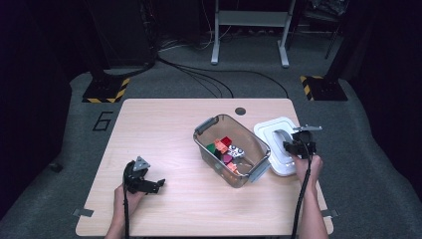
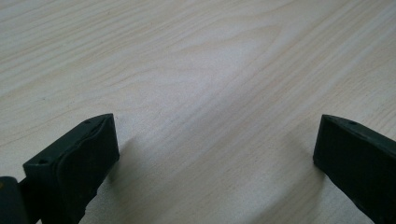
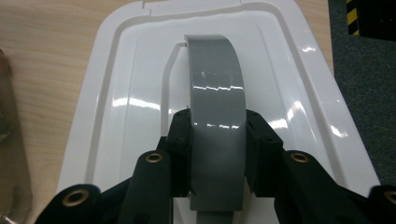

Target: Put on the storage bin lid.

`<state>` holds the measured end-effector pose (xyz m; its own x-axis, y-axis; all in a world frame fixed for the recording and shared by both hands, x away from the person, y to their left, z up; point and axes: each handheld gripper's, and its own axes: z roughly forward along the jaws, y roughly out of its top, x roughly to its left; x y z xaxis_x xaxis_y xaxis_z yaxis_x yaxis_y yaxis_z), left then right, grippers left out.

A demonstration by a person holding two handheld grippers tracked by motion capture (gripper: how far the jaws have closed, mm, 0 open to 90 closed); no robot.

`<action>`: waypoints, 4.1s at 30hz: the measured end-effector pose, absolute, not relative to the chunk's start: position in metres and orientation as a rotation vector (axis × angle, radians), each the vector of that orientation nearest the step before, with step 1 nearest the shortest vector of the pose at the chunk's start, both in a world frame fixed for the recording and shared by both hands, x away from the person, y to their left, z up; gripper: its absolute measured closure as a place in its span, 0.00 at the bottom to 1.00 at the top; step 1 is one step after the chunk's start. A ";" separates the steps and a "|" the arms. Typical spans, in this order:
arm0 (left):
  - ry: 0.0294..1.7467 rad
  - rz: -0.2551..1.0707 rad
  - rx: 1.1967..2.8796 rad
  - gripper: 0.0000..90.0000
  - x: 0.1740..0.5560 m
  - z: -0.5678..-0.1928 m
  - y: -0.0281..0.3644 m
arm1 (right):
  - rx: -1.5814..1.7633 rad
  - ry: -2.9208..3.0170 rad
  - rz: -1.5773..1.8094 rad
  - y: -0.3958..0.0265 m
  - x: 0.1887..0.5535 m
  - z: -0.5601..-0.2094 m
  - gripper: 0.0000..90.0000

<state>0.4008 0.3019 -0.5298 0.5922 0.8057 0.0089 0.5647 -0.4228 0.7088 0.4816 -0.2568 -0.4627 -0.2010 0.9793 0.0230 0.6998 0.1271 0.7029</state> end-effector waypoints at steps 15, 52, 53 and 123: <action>1.080 0.461 2.147 0.00 0.401 -0.530 0.302 | 1.544 1.954 0.815 -0.262 0.479 -0.427 0.74; 1.080 0.458 2.145 0.00 0.401 -0.530 0.302 | 1.316 1.999 0.865 -0.226 0.465 -0.328 0.74; 1.080 0.458 2.145 0.00 0.401 -0.530 0.302 | 1.315 2.001 0.874 -0.223 0.464 -0.326 0.74; 1.075 0.457 2.152 0.00 0.401 -0.530 0.302 | 1.195 2.389 1.038 -0.100 0.449 -0.380 0.66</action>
